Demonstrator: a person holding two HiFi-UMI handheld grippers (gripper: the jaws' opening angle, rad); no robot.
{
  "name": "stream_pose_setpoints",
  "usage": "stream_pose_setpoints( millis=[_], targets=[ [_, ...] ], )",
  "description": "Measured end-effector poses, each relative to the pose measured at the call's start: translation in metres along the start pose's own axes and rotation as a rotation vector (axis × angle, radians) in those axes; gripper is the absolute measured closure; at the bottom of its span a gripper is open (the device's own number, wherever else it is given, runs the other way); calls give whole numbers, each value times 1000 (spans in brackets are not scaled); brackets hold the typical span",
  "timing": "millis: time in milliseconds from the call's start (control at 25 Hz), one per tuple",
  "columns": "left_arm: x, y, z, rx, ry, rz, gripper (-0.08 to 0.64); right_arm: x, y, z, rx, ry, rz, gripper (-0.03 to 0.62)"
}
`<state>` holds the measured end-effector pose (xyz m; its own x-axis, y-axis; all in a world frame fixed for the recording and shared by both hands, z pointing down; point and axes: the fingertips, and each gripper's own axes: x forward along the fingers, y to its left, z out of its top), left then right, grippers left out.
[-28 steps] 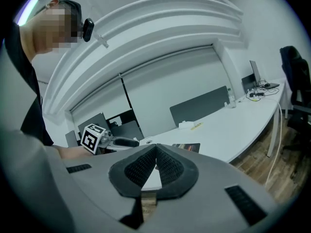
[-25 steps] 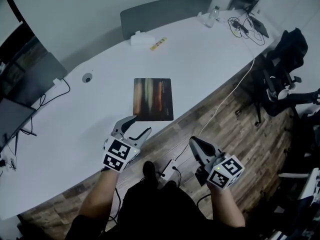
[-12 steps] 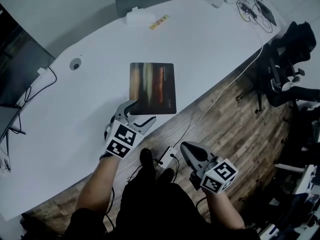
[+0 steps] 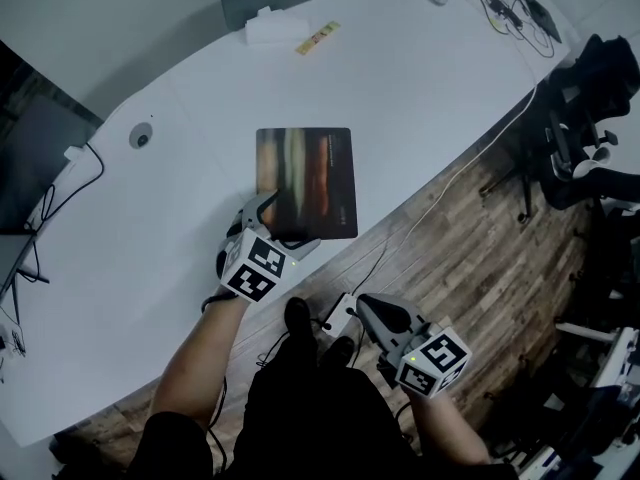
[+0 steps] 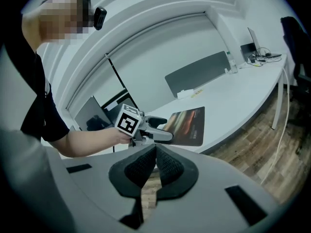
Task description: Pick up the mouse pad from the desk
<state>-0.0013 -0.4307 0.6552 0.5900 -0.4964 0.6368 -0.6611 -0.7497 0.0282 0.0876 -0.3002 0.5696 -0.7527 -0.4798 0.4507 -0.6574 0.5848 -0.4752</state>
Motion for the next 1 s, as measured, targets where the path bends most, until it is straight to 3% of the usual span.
stream_pose_setpoints(
  millis=[280, 480, 720, 1000],
  targets=[
    [28, 2, -13, 22, 48, -53, 72, -4, -17, -2, 12, 7, -38, 588],
    [43, 12, -22, 21, 93, -70, 13, -7, -29, 13, -49, 1, -80, 588],
    [40, 12, -14, 16, 110, -88, 5, -11, -35, 43, -110, -37, -108, 588],
    [47, 29, -11, -14, 120, -32, 3, 3, -20, 80, -212, -72, -92, 588]
  ],
)
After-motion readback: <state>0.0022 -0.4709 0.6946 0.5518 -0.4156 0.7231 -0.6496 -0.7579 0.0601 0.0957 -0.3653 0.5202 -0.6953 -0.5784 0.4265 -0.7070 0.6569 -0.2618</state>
